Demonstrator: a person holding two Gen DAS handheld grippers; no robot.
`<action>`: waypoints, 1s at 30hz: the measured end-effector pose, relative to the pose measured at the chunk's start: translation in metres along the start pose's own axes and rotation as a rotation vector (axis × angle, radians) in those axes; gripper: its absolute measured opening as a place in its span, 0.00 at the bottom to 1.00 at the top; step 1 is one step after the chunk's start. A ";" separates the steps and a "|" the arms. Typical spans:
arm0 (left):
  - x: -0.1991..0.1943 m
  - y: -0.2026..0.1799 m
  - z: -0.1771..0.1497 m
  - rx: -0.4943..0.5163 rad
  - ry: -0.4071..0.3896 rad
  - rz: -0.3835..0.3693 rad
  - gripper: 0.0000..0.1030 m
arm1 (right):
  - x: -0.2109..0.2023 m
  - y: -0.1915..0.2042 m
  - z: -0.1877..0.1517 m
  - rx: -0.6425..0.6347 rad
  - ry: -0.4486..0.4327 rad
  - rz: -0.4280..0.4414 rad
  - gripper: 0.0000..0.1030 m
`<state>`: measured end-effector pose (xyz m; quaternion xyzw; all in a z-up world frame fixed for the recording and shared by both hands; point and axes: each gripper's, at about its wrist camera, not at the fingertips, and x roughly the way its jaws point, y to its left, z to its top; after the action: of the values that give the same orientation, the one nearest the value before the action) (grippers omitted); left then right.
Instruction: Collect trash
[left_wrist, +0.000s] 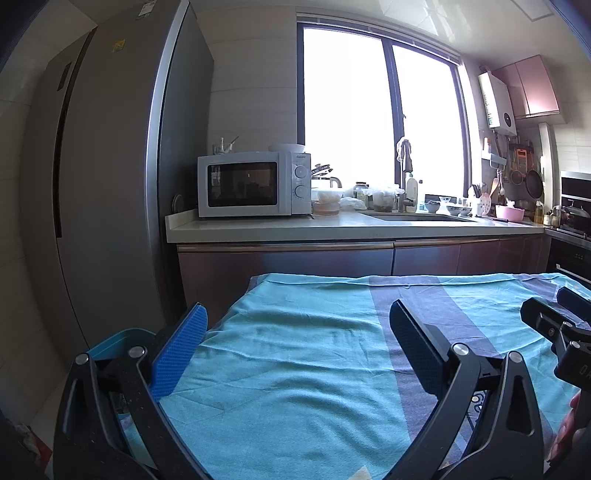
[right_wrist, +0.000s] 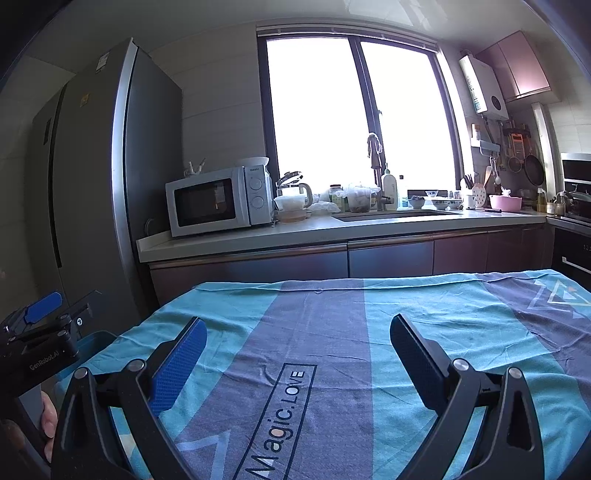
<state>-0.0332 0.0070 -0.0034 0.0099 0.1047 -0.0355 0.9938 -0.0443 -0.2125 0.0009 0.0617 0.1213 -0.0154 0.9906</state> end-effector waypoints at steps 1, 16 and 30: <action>0.000 0.000 0.000 0.001 -0.001 0.001 0.95 | -0.001 0.000 0.000 0.001 -0.002 -0.001 0.93; -0.001 -0.001 0.000 0.003 -0.004 0.002 0.95 | -0.002 -0.002 0.000 0.006 -0.007 0.000 0.93; -0.001 -0.001 0.001 0.005 -0.005 0.005 0.95 | -0.004 -0.003 0.001 0.012 -0.013 -0.006 0.93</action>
<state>-0.0337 0.0064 -0.0019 0.0124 0.1023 -0.0332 0.9941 -0.0483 -0.2156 0.0030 0.0671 0.1148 -0.0194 0.9909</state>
